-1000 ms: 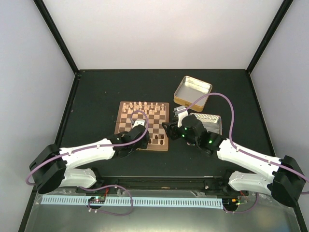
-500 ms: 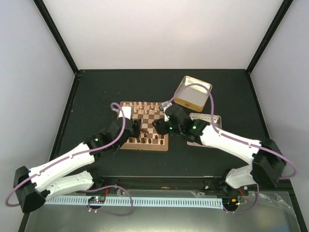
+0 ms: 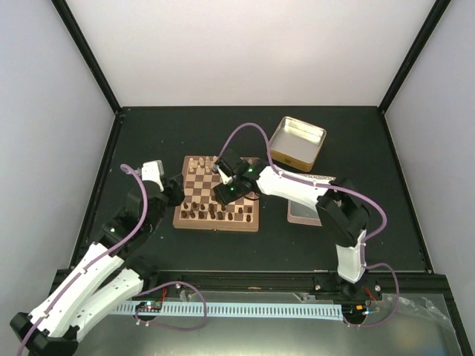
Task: Set up the chess pieces on the board
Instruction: Pick up the chess piece from the chessboard.
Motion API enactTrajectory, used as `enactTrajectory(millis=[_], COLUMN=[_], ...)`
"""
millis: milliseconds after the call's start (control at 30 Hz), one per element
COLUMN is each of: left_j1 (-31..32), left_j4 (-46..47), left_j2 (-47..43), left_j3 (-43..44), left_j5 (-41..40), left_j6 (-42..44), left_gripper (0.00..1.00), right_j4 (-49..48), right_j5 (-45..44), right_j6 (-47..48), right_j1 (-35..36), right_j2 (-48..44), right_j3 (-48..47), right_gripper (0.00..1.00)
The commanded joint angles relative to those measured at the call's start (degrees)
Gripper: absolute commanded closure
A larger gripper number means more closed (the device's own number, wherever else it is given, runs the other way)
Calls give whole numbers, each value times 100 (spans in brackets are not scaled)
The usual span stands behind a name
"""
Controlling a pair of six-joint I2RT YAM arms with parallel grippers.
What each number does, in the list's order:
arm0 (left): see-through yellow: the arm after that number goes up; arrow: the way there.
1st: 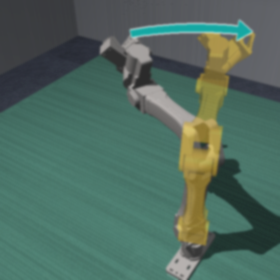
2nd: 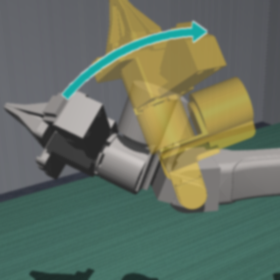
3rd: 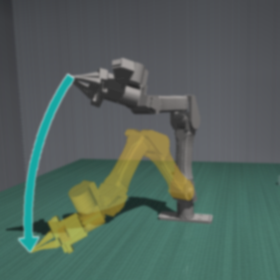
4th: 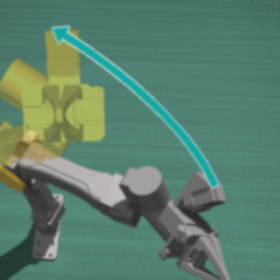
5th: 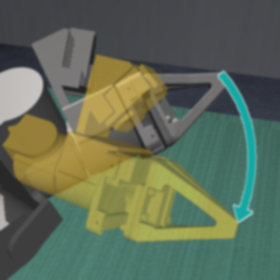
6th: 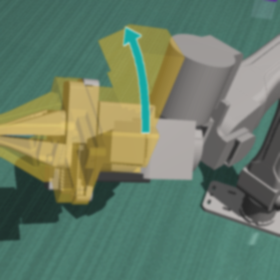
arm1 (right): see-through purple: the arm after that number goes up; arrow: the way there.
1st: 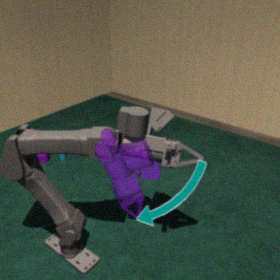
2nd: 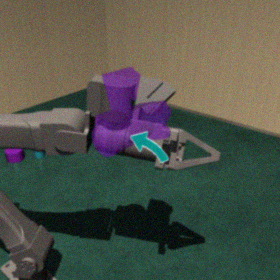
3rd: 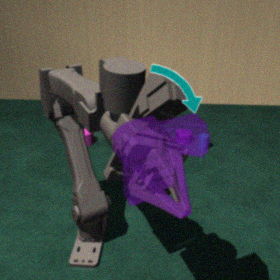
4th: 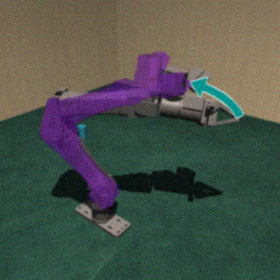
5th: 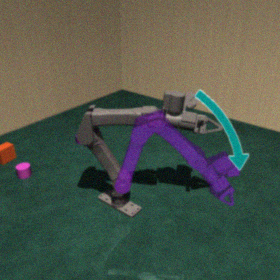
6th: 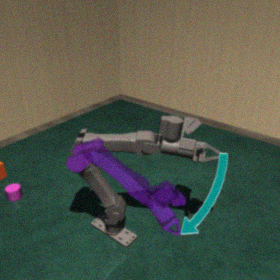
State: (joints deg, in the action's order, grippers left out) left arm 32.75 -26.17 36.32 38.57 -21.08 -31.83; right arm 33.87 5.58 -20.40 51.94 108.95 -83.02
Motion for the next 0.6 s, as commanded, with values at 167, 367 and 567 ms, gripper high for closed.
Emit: enactTrajectory(millis=[167,367,567], left_j1=[-671,-792,-834], left_j4=[-187,-161,-147], left_j2=[-90,-65,-54], left_j3=[-245,-332,-343], left_j5=[1012,1229,1294], left_j6=[-3,-94,-123], left_gripper=[43,44,44], right_j4=[752,843,844], right_j5=[177,-3,-120], right_j6=[253,178,130], right_j1=[44,44,48], right_j2=[836,1168,1365], right_j3=[-854,-1098,-1178], right_gripper=[45,49,57])
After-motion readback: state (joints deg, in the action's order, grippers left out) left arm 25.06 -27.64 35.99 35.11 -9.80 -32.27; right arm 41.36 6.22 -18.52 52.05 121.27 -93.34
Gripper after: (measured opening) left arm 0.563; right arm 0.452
